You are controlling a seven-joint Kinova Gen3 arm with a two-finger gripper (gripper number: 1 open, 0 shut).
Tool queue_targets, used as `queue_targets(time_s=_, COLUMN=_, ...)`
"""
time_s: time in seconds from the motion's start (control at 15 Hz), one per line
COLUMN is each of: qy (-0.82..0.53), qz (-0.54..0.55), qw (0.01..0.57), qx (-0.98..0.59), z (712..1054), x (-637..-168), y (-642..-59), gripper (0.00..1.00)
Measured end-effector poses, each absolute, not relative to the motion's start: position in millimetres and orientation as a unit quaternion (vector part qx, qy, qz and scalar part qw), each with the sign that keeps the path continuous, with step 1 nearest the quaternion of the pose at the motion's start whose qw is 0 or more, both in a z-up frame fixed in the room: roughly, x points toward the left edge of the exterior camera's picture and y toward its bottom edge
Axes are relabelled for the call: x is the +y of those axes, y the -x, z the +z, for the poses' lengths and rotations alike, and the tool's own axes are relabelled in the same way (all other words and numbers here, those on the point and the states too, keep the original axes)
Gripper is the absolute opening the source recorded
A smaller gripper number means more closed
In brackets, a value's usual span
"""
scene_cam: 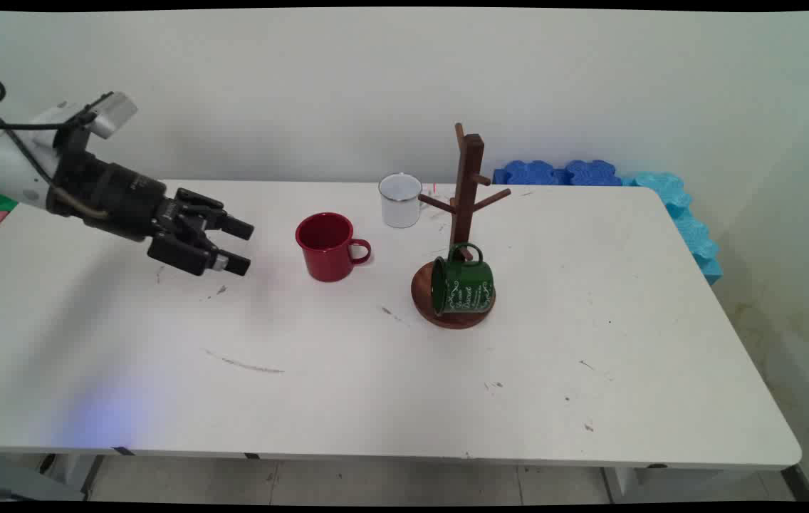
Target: Pick up the green mug from the rack
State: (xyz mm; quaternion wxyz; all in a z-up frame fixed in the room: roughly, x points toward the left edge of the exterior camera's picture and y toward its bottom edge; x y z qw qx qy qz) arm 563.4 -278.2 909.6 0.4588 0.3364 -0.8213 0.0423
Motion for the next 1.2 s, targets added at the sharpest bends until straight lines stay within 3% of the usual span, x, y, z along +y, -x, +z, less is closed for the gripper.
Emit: queue_targets(time_s=1.2, qy=-0.377, qz=0.025, qw=0.458, qx=-0.804, z=862, x=-305, y=-449, gripper=1.0)
